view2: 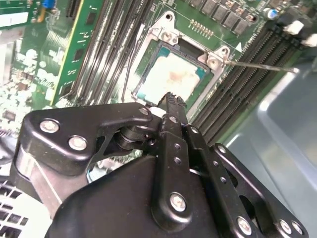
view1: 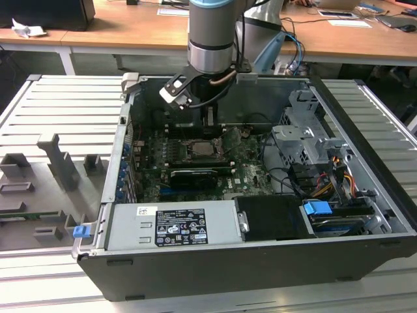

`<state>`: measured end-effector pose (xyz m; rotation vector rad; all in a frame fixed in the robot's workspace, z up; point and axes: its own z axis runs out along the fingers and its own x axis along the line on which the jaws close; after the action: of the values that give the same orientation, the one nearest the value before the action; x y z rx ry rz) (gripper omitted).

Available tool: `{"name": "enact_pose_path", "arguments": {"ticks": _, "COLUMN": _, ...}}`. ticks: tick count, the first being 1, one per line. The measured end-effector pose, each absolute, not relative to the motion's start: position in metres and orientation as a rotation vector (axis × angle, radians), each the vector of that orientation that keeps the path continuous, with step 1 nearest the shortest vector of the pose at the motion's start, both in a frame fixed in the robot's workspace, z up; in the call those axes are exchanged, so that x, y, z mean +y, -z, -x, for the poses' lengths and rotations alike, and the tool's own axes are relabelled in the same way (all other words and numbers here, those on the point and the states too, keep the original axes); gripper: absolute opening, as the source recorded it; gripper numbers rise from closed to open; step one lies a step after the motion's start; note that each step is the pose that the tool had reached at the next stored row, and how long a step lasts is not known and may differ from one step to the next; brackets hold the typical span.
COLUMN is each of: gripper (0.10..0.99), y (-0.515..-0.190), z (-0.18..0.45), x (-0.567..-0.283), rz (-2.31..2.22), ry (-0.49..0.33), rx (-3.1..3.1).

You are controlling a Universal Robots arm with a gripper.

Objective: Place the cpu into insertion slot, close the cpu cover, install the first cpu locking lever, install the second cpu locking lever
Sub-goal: 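Close the cpu cover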

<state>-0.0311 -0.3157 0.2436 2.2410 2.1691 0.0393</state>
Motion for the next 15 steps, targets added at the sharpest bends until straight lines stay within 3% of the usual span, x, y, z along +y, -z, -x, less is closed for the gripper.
{"name": "enact_pose_path", "arguments": {"ticks": 5, "gripper": 0.106, "y": -0.261, "z": 0.031, "x": -0.316, "rz": -2.241, "ry": -0.039, "rx": 2.169}}
{"name": "enact_pose_path", "arguments": {"ticks": 15, "gripper": 0.106, "y": -0.262, "z": 0.024, "x": -0.316, "rz": -2.227, "ry": -0.039, "rx": 2.183}}
